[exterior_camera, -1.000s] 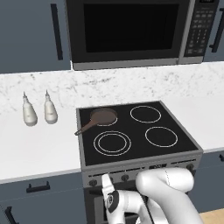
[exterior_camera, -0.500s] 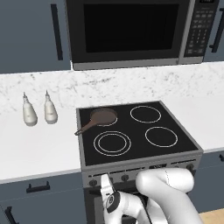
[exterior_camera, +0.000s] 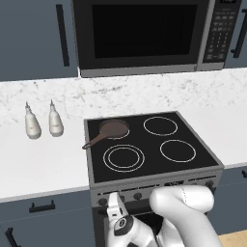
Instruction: Turn off the rear left burner of the stove.
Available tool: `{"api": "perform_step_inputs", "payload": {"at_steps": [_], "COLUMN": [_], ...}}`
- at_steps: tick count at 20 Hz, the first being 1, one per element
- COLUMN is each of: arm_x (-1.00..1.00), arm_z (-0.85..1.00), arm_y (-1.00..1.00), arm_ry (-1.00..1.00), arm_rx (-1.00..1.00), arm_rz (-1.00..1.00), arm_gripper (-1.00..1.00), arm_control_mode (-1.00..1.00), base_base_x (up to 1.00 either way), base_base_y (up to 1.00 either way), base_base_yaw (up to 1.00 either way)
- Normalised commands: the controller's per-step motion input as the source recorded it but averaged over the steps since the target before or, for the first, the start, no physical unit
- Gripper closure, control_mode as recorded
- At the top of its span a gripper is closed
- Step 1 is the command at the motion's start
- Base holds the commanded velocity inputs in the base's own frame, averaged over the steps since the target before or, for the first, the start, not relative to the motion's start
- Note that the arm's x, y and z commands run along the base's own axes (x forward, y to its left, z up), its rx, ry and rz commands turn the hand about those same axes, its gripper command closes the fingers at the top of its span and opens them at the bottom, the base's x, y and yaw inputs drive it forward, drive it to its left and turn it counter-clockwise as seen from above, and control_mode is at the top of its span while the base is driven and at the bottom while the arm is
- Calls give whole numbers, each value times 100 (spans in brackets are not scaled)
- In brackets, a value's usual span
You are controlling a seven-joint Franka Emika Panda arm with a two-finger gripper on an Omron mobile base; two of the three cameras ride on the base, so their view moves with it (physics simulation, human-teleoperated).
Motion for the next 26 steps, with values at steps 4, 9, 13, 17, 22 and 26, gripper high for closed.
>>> {"api": "perform_step_inputs", "payload": {"at_steps": [4, 9, 13, 17, 22, 26], "arm_x": [15, -3, 0, 0, 0, 0], "arm_z": [2, -21, -21, -31, -27, -6], "arm_y": [-21, -25, -40, -61, -67, -49], "arm_ry": [10, -15, 3, -2, -2, 1], "arm_rx": [83, 63, 28, 41, 67, 80], "arm_rz": [0, 0, 0, 1, 7, 2], "arm_gripper": [100, 100, 100, 100, 100, 100], "arm_control_mode": [-100, -100, -100, -100, -100, -100], "base_base_x": [0, 0, 0, 0, 0, 0], "base_base_y": [0, 0, 0, 0, 0, 0], "base_base_yaw": [0, 0, 0, 0, 0, 0]}}
